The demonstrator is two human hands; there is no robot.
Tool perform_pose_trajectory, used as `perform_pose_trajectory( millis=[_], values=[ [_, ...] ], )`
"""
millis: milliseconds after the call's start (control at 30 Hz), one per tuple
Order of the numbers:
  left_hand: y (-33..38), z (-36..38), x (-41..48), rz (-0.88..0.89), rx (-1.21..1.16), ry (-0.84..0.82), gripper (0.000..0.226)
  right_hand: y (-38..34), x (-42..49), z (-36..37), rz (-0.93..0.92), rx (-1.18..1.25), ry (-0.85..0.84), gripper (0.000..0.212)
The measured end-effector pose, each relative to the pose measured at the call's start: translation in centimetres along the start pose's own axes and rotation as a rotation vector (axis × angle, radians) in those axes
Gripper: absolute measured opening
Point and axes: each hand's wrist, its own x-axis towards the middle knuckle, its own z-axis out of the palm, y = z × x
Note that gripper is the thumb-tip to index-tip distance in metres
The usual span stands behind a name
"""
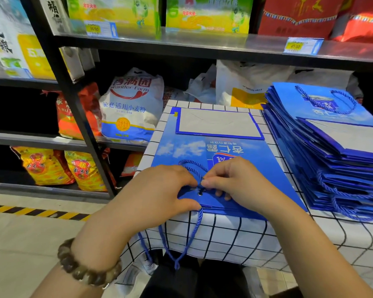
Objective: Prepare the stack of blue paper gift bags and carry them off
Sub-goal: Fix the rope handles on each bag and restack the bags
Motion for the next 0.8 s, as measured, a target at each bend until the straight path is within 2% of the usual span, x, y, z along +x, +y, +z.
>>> perform_pose_trajectory(
  millis=[200,267,333,367,500,567,633,700,800],
  values=[
    [-0.3,-0.1,0.1,-0.007,0.012,0.084,0.038,-0.2,0.2,0.4,-0.062,-0.176,0.017,0.017],
    [-0.3,0.1,0.1,-0.008,0.033,0.106,0.047,-0.1,0.0,0.3,-0.09,-0.249,-0.017,0.021],
    [-0.2,0.3,0.1,0.004,0.059,0.148,0.065,-0.1,-0.4,-0.1,-0.092,-0.133,-0.111,0.021],
    [-0.3,0.3,0.1,-0.002,0.071,0.167,0.065,-0.2,-0.6,-0.4,-0.087,-0.075,-0.166,0.016],
    [0.6,0.3,0.0,-0.09,0.004,0.241,0.029,0.1,-0.5,-0.9,-0.165,-0.32,-0.257,0.026],
    [1.2,0.2,-0.5,-0.127,-0.015,0.385,0.029,0.0,-0.4,-0.9,-0.179,-0.323,-0.257,0.024],
    [1.9,0.4,-1.0,-0.171,0.003,0.472,0.041,-0.2,-0.4,-1.0,-0.178,-0.327,-0.27,0.029],
    [2.9,0.7,-1.0,-0.219,0.129,0.422,0.047,-0.2,-0.3,-1.2,-0.19,-0.333,-0.277,0.024],
    [4.3,1.3,-0.6,-0.264,0.342,0.291,0.042,-0.3,-0.3,-1.1,-0.205,-0.351,-0.283,0.016]
  ],
)
